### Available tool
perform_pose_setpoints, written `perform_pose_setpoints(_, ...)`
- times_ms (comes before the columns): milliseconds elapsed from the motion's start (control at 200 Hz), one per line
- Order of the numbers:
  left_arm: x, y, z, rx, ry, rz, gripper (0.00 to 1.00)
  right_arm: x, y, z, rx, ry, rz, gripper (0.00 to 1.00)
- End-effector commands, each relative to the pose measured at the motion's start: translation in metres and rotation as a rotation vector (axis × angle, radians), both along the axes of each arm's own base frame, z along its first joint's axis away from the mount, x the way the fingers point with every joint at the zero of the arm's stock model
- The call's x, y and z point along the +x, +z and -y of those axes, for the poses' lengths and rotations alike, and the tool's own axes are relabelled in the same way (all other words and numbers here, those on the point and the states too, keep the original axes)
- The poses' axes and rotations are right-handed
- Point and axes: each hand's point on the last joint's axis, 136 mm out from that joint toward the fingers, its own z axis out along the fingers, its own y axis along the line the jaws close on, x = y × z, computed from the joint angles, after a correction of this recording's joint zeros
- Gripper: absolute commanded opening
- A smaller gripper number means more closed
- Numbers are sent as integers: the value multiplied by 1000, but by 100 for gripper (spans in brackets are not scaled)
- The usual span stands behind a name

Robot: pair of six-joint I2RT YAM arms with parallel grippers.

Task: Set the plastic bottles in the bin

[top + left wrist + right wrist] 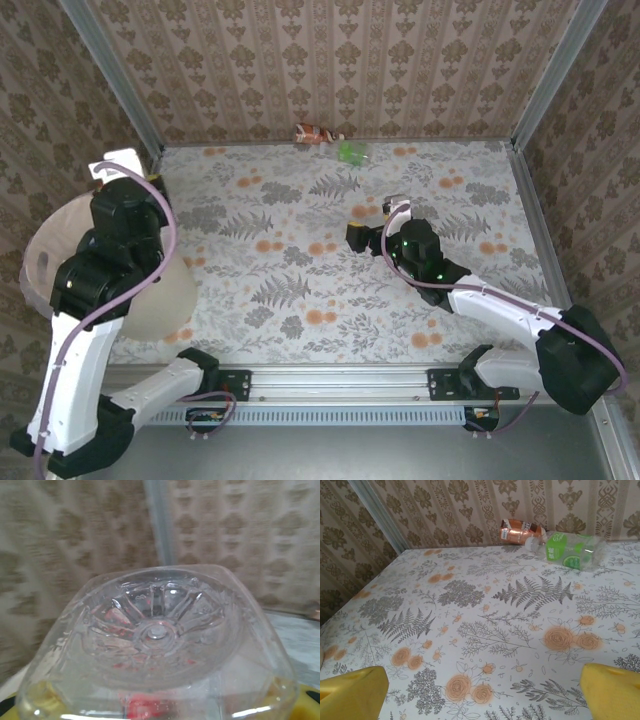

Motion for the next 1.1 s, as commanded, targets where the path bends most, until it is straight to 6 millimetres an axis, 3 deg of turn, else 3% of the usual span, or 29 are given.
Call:
perform_pose_setpoints(0, -20, -6, -50, 117, 236, -120, 53, 8, 11, 2, 30, -29, 18, 100)
perform_pose_setpoints(260, -26, -51, -122, -1, 465, -297, 53, 13, 14, -2, 15, -5, 12, 100)
perform_pose_setpoints(410, -39, -59, -165, -17, 614, -345, 53, 15, 14, -4, -2, 10, 7, 100)
perform_pose_setpoints(690, -41, -101, -196, -87, 753, -567, 60, 19, 12, -12, -5, 35, -9, 100)
perform_pose_setpoints(790, -27, -101, -193, -107, 714, -589, 85, 19, 12, -14, -9, 47, -14, 100)
perform_pose_setpoints(835, -20, -93, -188, -90, 692, -578, 92, 19, 12, -13, -10, 45, -12, 100)
perform_pose_setpoints(955, -2, -75, -167, -81, 603, -515, 98, 18, 14, -11, -9, 36, -9, 100)
perform_pose_setpoints(1095, 22, -63, -126, -75, 448, -475, 100, 16, 13, -9, -10, 31, -13, 100)
